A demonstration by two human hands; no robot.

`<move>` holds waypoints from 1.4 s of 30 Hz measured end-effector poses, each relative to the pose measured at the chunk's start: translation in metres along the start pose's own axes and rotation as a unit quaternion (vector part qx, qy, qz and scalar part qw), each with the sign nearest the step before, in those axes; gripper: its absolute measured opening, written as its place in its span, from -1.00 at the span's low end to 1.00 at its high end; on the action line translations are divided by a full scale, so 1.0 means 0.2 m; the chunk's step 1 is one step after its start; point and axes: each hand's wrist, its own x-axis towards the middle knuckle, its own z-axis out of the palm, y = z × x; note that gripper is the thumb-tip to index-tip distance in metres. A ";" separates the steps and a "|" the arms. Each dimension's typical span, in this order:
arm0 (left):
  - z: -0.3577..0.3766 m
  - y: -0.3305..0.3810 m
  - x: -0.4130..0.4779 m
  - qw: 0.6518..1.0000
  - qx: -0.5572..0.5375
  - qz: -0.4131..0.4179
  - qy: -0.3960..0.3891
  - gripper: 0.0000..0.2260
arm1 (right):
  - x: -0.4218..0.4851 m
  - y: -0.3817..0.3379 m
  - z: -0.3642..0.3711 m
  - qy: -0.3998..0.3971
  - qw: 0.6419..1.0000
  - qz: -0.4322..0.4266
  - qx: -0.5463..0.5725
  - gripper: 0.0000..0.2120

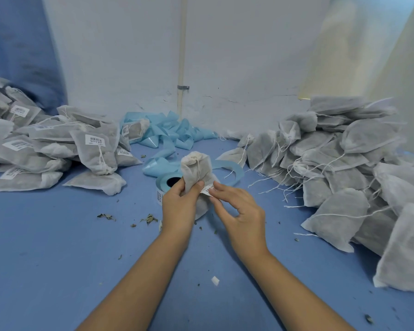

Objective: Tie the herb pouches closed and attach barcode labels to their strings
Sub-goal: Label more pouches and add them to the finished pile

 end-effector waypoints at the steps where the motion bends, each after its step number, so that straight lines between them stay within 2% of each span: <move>1: 0.00 0.00 0.00 1.000 -0.016 -0.010 0.002 -0.90 | 0.00 0.00 0.00 -0.005 1.000 -0.007 -0.007 -0.84; 6: -0.01 0.01 0.01 0.996 -0.074 -0.042 0.001 -0.90 | 0.00 0.02 0.01 -0.034 0.998 -0.034 -0.047 -0.85; 11: -0.01 0.00 0.01 0.999 -0.047 -0.019 0.005 -0.90 | -0.01 0.02 0.01 -0.072 0.983 -0.036 -0.165 -0.81; 13: -0.01 0.00 0.02 0.999 -0.047 -0.026 0.012 -0.92 | -0.01 0.03 0.01 -0.091 0.980 -0.039 -0.171 -0.76; 15: -0.02 -0.01 0.02 0.998 -0.045 -0.031 0.007 -0.95 | -0.01 0.02 0.01 -0.091 0.988 -0.009 -0.128 -0.76; 17: -0.02 -0.01 0.02 1.000 -0.012 -0.021 -0.015 -0.97 | 0.00 0.01 0.01 -0.069 0.994 0.058 -0.067 -0.75; 21: -0.02 -0.02 0.00 0.996 0.007 -0.021 -0.085 -0.94 | 0.02 0.04 -0.01 -0.062 0.981 0.182 -0.001 -0.56; 22: -0.02 -0.02 0.00 0.995 -0.002 -0.030 -0.097 -0.92 | 0.02 0.05 -0.01 -0.083 0.971 0.223 0.021 -0.59; 24: -0.02 -0.02 -0.01 0.992 -0.023 -0.051 -0.117 -0.84 | 0.03 0.06 -0.02 -0.118 0.940 0.302 0.107 -0.86; 25: -0.03 -0.02 -0.01 0.989 -0.028 -0.059 -0.130 -0.75 | 0.03 0.05 -0.03 -0.119 0.927 0.325 0.142 -0.93; 28: -0.03 -0.03 -0.01 0.980 -0.043 -0.074 -0.182 -0.56 | 0.04 0.04 -0.03 -0.073 0.914 0.347 0.195 -0.82; 32: -0.02 -0.05 -0.02 0.975 -0.057 -0.083 -0.196 -0.58 | 0.05 0.02 -0.03 -0.013 0.895 0.359 0.263 -0.84; 36: -0.02 -0.04 -0.02 0.976 -0.036 -0.098 -0.191 -0.65 | 0.06 0.03 -0.02 0.015 0.852 0.418 0.314 -0.87; 39: -0.03 -0.03 -0.01 0.972 -0.036 -0.116 -0.200 -0.76 | 0.07 0.04 -0.03 -0.002 0.816 0.443 0.372 -0.75; 42: -0.03 -0.02 -0.01 0.964 -0.037 -0.143 -0.223 -0.71 | 0.08 0.04 -0.04 -0.011 0.786 0.448 0.426 -0.59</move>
